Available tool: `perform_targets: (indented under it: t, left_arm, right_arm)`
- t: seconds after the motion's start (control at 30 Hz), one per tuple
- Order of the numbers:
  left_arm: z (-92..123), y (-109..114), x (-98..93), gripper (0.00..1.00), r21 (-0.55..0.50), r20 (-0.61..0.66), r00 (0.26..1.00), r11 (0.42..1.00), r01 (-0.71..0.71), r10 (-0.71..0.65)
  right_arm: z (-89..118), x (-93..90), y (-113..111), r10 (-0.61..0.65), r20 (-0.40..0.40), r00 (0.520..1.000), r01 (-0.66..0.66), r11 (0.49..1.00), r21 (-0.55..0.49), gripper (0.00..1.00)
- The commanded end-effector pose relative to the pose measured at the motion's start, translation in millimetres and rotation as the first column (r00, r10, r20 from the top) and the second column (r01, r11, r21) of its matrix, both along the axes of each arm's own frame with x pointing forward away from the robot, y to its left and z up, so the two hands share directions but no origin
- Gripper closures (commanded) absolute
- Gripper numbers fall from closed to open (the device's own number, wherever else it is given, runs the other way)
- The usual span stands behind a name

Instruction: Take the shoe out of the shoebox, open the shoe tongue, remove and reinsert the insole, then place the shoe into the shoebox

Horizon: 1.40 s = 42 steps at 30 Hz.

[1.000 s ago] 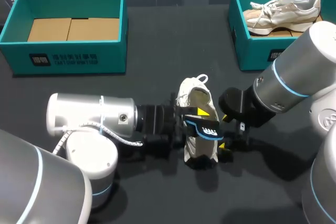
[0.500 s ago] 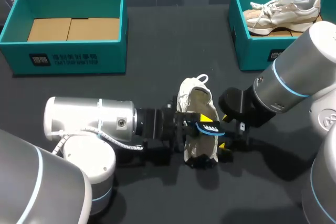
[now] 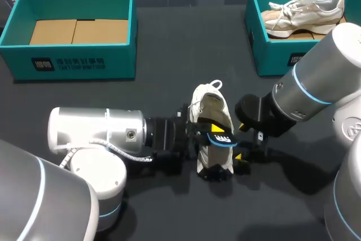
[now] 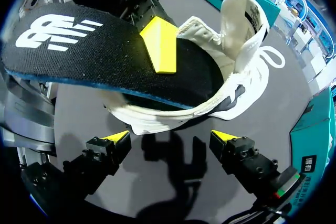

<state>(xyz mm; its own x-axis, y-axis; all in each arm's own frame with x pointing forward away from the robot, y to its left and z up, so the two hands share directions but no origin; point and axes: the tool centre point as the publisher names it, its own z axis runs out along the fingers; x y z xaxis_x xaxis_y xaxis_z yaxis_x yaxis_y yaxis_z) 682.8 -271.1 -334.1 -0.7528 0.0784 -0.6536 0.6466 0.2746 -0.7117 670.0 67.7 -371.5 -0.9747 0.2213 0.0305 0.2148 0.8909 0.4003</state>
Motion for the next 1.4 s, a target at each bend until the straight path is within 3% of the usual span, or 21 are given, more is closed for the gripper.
perform_targets:
  t: [0.03,0.27,0.3,0.37,0.53,0.8,0.97,1.1,1.17,1.4]
  left_arm:
    - [-9.6,-6.9,11.2,1.00,0.019,0.000,1.000,1.000,-0.016,0.016]
    - [-12.4,-3.0,16.1,1.00,0.030,-0.006,1.000,0.999,-0.025,0.025]
    - [-10.2,-2.3,14.5,0.95,0.027,-0.008,1.000,0.999,-0.023,0.023]
    - [-5.2,-1.0,10.5,0.69,0.021,-0.006,1.000,1.000,-0.021,0.021]
    - [8.8,4.1,-1.0,0.55,0.008,0.003,1.000,1.000,-0.024,0.024]
    - [24.1,6.3,-15.6,0.55,-0.003,0.010,1.000,1.000,-0.019,0.019]
    - [26.7,1.4,-21.6,0.60,-0.003,0.016,1.000,1.000,-0.011,0.011]
    - [23.3,-3.1,-22.6,0.76,0.006,0.013,1.000,1.000,0.000,-0.001]
    - [19.7,-5.0,-21.5,1.00,0.012,0.011,1.000,1.000,0.003,-0.003]
    - [4.1,-4.4,-5.8,1.00,0.043,0.025,0.999,0.999,-0.021,0.020]
  right_arm:
    - [-0.5,-1.4,-0.1,-0.001,0.003,1.000,0.001,1.000,-0.001,0.00]
    - [-0.5,-1.4,-0.1,-0.001,0.003,1.000,0.001,1.000,-0.001,0.00]
    - [-0.5,-1.4,-0.1,-0.001,0.003,1.000,0.001,1.000,-0.001,0.00]
    - [-0.5,-1.4,-0.1,-0.001,0.003,1.000,0.001,1.000,-0.001,0.00]
    - [-0.5,-1.4,-0.1,-0.001,0.003,1.000,0.001,1.000,-0.001,0.00]
    - [-0.5,-1.4,-0.1,-0.001,0.003,1.000,0.001,1.000,-0.001,0.00]
    - [-0.5,-1.4,-0.1,-0.001,0.003,1.000,0.001,1.000,-0.001,0.00]
    - [-0.5,-1.4,-0.1,-0.001,0.003,1.000,0.001,1.000,-0.001,0.00]
    - [-0.5,-1.4,-0.1,-0.001,0.003,1.000,0.001,1.000,-0.001,0.00]
    - [-0.5,-1.4,-0.1,-0.001,0.003,1.000,0.001,1.000,-0.001,0.00]
